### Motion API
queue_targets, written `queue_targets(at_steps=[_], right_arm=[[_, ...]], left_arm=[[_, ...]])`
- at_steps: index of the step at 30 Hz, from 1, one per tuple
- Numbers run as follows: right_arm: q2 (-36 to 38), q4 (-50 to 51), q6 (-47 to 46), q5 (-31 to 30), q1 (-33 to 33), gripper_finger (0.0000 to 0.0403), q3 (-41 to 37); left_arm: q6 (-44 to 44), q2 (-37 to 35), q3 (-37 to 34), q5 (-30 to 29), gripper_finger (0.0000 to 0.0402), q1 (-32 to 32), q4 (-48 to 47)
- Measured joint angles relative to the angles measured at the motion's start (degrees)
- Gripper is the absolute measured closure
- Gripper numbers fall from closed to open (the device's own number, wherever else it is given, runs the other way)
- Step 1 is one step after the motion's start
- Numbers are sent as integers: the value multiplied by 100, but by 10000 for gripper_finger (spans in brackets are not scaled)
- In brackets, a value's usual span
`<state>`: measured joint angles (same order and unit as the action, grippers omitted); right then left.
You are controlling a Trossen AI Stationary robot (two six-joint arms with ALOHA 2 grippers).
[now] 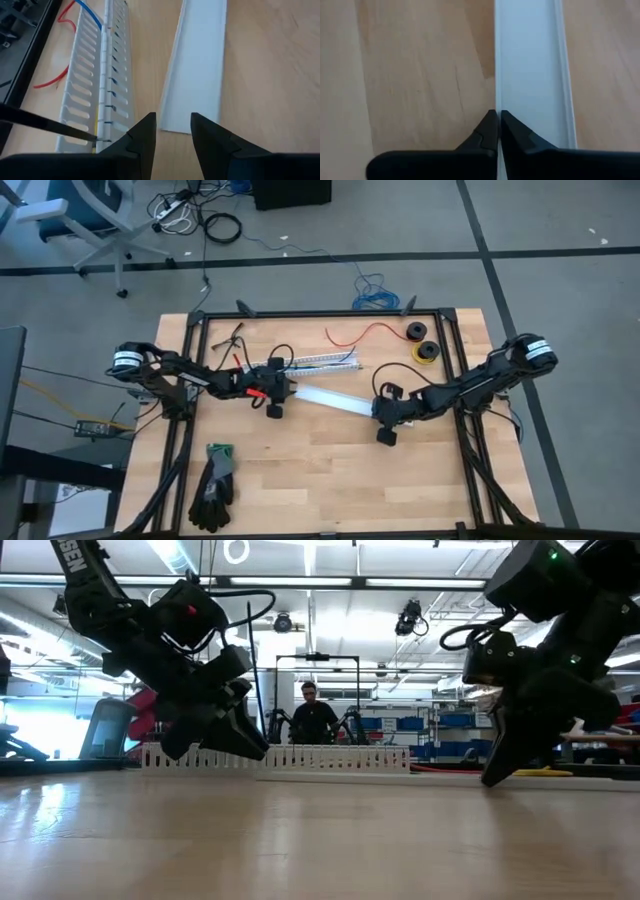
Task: Ziptie cables
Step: Close the white cable duct
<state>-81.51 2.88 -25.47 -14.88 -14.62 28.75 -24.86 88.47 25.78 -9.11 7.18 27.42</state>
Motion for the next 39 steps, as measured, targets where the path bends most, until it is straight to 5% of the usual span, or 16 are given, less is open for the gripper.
queue_targets(at_steps=[15,29,39], right_arm=[[1107,-116,-190,457,14,402,-4],[1225,-173,-115,-172,541,402,-4],[1228,-704,181,-55,578,402,0]], left_arm=[[-228,0,-2,178,270,0,-50],[-192,0,-2,182,270,2,-172],[-340,-2,-2,-1327,270,1,-106]])
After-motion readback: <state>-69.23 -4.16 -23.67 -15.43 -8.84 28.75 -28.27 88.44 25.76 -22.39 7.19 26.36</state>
